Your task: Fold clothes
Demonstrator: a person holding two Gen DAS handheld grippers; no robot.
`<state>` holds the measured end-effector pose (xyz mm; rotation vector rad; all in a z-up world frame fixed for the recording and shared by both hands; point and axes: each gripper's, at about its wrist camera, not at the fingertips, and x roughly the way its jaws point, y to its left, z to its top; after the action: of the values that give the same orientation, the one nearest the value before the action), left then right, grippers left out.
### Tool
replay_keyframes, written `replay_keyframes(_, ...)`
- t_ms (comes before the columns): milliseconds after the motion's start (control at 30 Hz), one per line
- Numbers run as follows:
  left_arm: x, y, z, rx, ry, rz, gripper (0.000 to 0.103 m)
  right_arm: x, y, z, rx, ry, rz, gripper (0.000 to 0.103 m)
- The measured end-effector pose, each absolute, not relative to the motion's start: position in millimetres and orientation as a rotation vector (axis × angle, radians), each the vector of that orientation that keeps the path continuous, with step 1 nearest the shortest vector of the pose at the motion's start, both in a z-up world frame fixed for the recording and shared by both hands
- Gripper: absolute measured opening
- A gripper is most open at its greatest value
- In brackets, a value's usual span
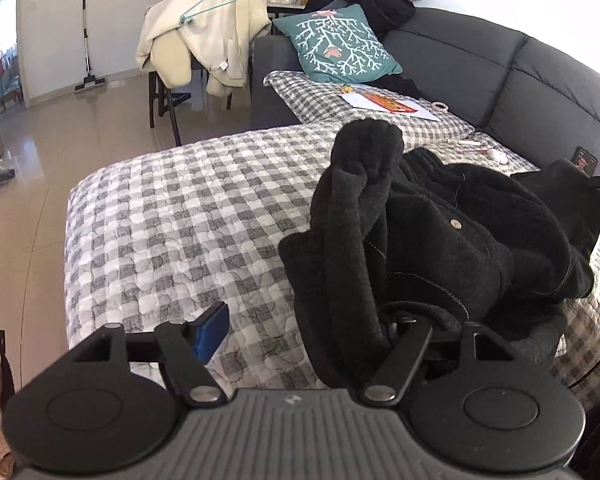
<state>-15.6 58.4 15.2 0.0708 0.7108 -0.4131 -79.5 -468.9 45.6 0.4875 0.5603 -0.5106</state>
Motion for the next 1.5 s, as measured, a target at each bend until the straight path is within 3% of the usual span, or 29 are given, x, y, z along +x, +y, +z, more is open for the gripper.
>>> replay_keyframes(67,-17,53,24,0.054,0.698,-0.428,0.074,-92,-482,55,0.509,0.518,-0.547,0.074)
replay_keyframes(333,26,28,44,0.050,0.671,-0.359,0.076,-76,-450,68,0.469,0.491,-0.347,0.075)
replay_keyframes(533,58,17,33,0.033,0.715,-0.359,0.068,-33,-394,60,0.381,0.610,-0.088,0.075)
replay_keyframes(833,87,17,27,0.048,0.762,-0.386,0.068,19,-352,11,0.363,0.894,0.103,0.075)
replay_keyframes(867,88,18,26,0.046,0.764,-0.390,0.065,23,-350,8,0.362,0.904,0.111,0.073)
replay_keyframes(900,84,20,23,0.031,0.764,-0.402,0.050,26,-350,7,0.363,0.909,0.116,0.069)
replay_keyframes(933,85,22,22,0.011,0.766,-0.411,0.019,29,-350,7,0.365,0.904,0.117,0.056)
replay_keyframes(967,86,24,21,-0.007,0.774,-0.410,0.014,28,-347,4,0.372,0.897,0.116,0.042)
replay_keyframes(1067,81,27,24,0.001,0.741,-0.390,0.013,28,-339,7,0.355,0.843,0.077,0.029)
replay_keyframes(1167,73,31,30,0.012,0.700,-0.371,0.012,35,-327,19,0.309,0.762,0.029,0.024)
replay_keyframes(1500,42,96,59,-0.143,0.529,-0.230,0.010,108,-262,92,0.140,0.476,0.006,0.021)
